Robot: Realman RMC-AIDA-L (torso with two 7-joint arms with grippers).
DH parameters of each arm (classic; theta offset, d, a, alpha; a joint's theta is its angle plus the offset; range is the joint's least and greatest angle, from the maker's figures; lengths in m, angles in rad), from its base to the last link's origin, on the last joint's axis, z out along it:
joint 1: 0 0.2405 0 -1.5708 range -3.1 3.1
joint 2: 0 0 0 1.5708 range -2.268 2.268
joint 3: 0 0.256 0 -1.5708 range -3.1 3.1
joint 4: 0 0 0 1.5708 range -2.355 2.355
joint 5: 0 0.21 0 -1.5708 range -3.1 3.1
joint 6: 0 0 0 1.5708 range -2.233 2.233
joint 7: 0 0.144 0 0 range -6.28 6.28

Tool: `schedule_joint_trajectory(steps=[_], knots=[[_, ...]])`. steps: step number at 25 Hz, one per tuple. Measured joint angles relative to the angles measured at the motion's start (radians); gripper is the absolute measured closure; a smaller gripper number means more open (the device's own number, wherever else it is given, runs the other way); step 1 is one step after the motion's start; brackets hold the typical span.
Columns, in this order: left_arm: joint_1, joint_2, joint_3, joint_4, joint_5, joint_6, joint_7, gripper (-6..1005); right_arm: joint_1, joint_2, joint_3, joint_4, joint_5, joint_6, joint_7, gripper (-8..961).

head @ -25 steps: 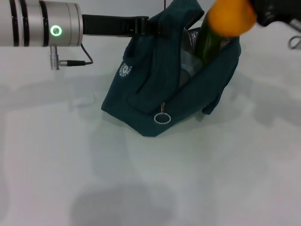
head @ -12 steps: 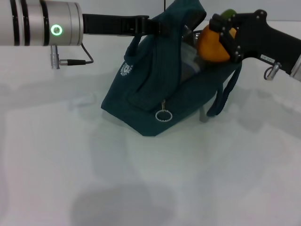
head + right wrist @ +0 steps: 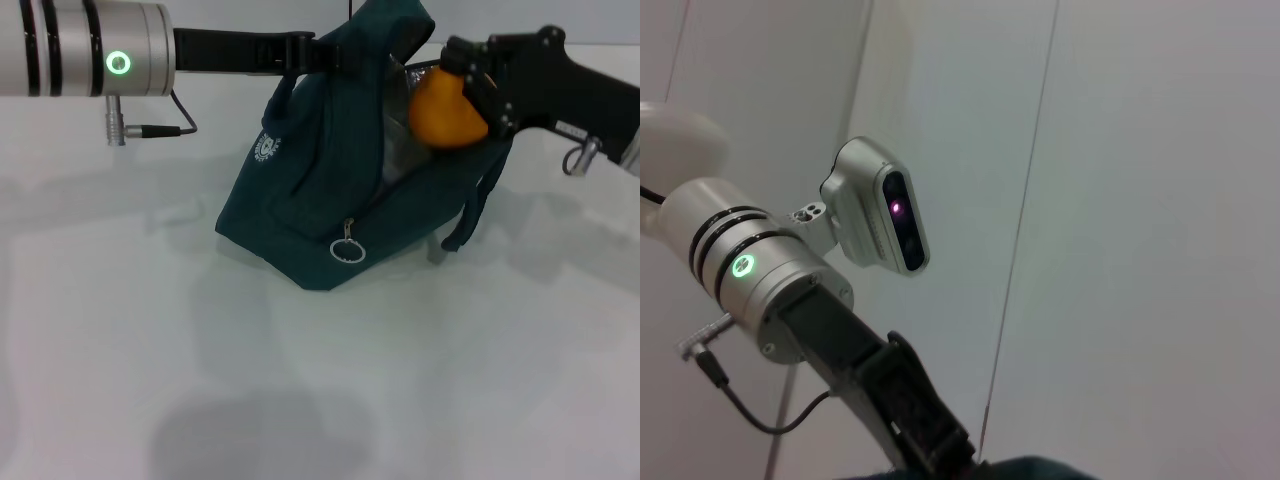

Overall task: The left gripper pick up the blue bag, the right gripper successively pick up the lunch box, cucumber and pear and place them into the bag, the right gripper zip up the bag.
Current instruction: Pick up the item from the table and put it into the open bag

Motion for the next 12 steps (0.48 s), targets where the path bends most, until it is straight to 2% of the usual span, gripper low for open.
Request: schedule_joint_trajectory(steps=[6,12], knots=[[0.0,-0.002,0.0,0.0,0.0,0.003,-0.001,933,0.019,-0.003,0.001,-0.049,0.001,0.007,-0.002,885],[0.003,-0.004,0.0,0.0,0.0,0.005,0.0,933,0.026,-0.004,-0.033,0.003,-0.005,0.091,-0.014,881]])
